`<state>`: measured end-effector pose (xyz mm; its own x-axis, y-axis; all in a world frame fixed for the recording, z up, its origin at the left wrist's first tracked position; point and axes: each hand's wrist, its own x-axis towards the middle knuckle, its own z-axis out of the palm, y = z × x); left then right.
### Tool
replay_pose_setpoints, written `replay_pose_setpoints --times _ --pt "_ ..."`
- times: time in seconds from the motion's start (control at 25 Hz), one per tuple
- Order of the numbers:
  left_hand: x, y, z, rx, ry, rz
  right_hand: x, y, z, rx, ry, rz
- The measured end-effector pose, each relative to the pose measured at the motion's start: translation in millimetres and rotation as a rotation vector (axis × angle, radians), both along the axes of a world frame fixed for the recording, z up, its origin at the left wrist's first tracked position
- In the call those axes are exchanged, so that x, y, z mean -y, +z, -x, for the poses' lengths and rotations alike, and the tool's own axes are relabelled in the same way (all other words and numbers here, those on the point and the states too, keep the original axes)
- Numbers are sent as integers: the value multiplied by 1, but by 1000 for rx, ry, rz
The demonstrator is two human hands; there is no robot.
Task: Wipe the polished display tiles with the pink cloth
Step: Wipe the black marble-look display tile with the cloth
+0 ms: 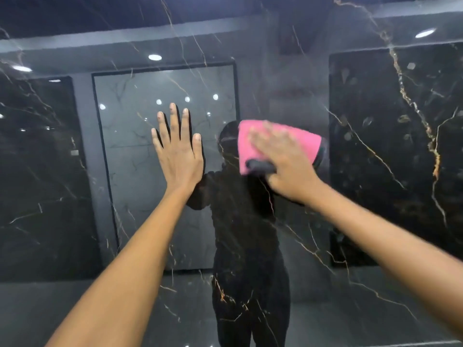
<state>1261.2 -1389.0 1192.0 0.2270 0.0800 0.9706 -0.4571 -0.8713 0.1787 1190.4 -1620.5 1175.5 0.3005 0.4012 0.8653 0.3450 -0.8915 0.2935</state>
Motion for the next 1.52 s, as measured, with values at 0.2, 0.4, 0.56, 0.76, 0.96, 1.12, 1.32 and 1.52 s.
replay_pose_setpoints --times 0.2,0.4,0.56,0.76,0.96,1.12,1.32,1.52 --pt "2 -94 20 -35 -97 39 6 -125 28 -222 15 831" --pt "-13 -158 8 -152 17 33 62 11 25 99 -141 -179" --pt "-15 -167 0 -125 41 -19 51 -128 22 -32 -116 -69" --pt "-14 -170 1 -106 40 -14 35 -193 38 -224 -41 344" --pt "-14 -169 -1 -97 43 -22 -21 -73 1 31 0 -174" --pt "-17 -171 1 -108 49 -42 -33 -223 18 -326 16 569" --pt "-16 -172 3 -112 45 -44 6 -136 21 -111 42 236" --pt "-17 -172 2 -105 19 -41 -24 -134 7 -62 -22 -84"
